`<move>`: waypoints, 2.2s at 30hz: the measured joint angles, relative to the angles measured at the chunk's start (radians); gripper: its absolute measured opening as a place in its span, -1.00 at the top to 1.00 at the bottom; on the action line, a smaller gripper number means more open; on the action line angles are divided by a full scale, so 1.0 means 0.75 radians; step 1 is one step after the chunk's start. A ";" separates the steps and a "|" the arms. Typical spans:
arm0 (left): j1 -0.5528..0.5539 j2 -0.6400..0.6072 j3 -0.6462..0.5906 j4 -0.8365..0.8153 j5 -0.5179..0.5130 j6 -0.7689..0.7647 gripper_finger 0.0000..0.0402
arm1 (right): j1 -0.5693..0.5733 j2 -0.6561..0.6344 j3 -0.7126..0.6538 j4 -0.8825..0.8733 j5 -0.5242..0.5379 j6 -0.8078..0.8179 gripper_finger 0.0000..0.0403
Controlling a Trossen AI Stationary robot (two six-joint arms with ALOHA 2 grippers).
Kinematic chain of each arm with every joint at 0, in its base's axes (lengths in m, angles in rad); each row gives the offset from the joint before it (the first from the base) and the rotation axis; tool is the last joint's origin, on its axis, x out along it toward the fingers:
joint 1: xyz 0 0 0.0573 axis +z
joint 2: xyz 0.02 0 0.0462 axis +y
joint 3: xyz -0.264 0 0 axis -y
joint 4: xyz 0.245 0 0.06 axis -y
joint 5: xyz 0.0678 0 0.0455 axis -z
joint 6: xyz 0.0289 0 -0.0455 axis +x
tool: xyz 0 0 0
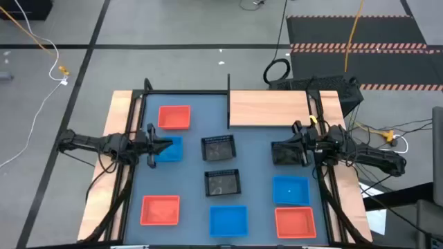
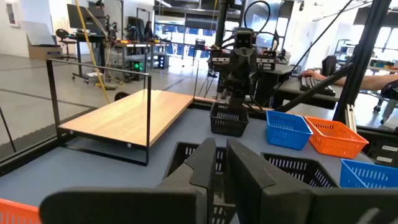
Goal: Stack baskets on shelf by color
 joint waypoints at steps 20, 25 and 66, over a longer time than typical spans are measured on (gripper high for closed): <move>0.000 0.000 0.000 0.000 0.000 0.000 0.79 | 0.000 0.000 0.000 0.000 0.000 0.000 1.00; 0.000 0.000 0.000 -0.001 0.000 0.000 0.79 | -0.001 0.000 0.000 0.000 0.000 0.000 1.00; 0.000 0.000 -0.001 0.006 -0.002 0.291 0.79 | 0.000 0.000 0.000 0.127 0.008 -0.026 1.00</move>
